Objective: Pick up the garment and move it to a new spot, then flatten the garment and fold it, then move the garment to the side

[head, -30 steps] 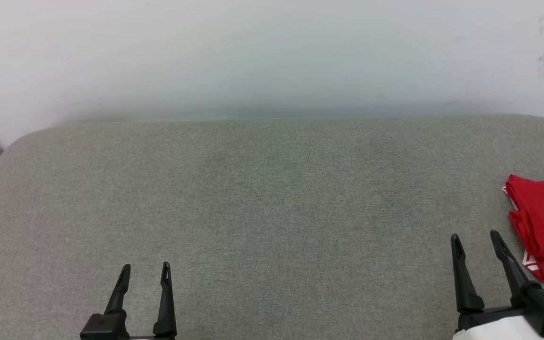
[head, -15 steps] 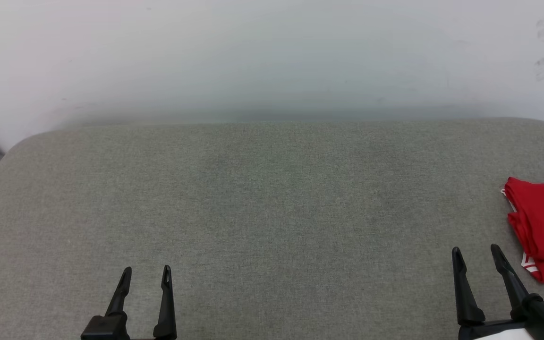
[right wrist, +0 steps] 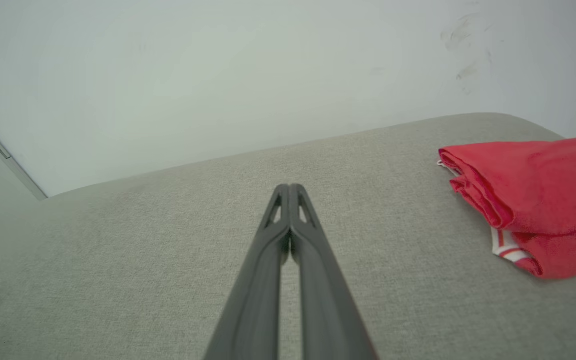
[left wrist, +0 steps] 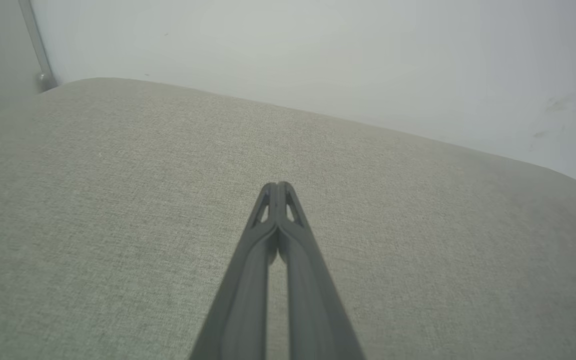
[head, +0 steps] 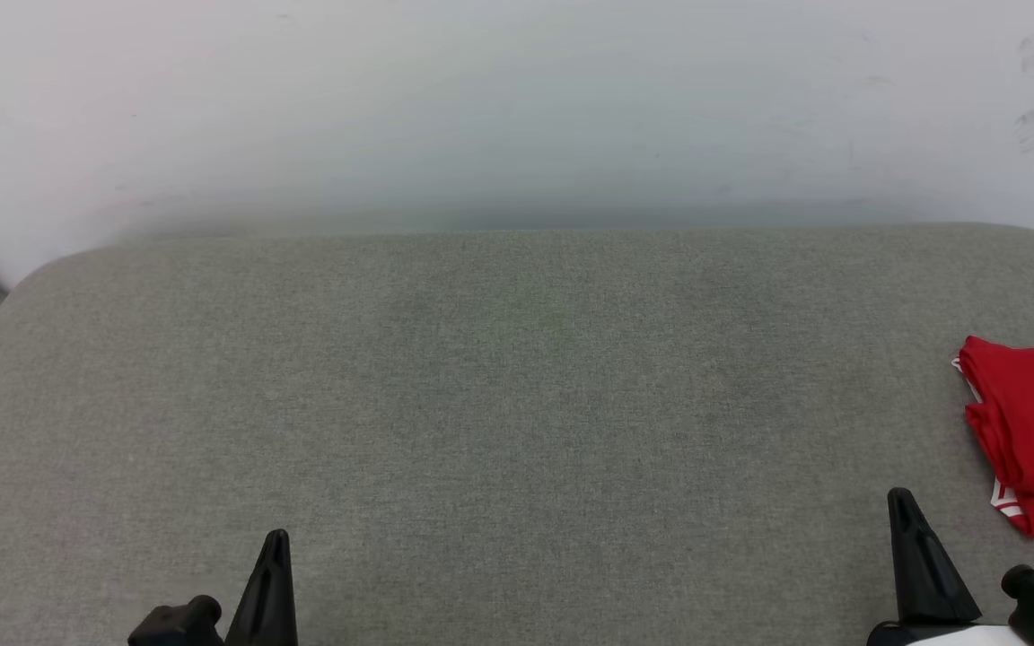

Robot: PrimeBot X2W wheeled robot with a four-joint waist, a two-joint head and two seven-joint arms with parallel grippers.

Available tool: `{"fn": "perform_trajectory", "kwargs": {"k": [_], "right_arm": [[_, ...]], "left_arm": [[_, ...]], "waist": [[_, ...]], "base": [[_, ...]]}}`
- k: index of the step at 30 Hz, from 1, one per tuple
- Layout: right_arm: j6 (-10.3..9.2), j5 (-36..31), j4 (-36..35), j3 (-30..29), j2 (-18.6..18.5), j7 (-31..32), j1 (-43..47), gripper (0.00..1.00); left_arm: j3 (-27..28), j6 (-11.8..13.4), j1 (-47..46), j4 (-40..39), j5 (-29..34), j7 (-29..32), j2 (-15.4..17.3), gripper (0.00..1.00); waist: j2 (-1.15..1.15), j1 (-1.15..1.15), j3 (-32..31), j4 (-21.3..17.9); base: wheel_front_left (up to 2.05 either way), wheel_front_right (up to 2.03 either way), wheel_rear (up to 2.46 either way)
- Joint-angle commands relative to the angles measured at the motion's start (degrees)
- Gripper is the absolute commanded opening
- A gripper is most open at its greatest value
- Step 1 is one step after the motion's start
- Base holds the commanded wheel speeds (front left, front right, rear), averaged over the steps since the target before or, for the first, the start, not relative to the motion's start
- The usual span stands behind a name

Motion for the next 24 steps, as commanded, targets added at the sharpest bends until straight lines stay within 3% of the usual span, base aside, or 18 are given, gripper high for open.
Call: {"fn": "perform_trajectory", "kwargs": {"k": [1,24], "right_arm": [[0.0,1.92,-0.61,0.07,-0.46,0.2,-1.63,0.0],[-0.01,25.45,2.51,0.28,-1.27,4.95,-5.64,0.0]], "left_arm": [[0.22,-0.33,-1.59,-0.67,-1.85,0.18,0.34,0.0],[1.46,-2.64,-6.02,2.35,-25.25,5.06,1.1,0.0]], "waist": [[0.0,0.0,0.0,-0.01],[0.0,0.0,0.15,-0.18]], "base": [[0.0,0.0,0.0],[0.0,0.0,0.0]]}}
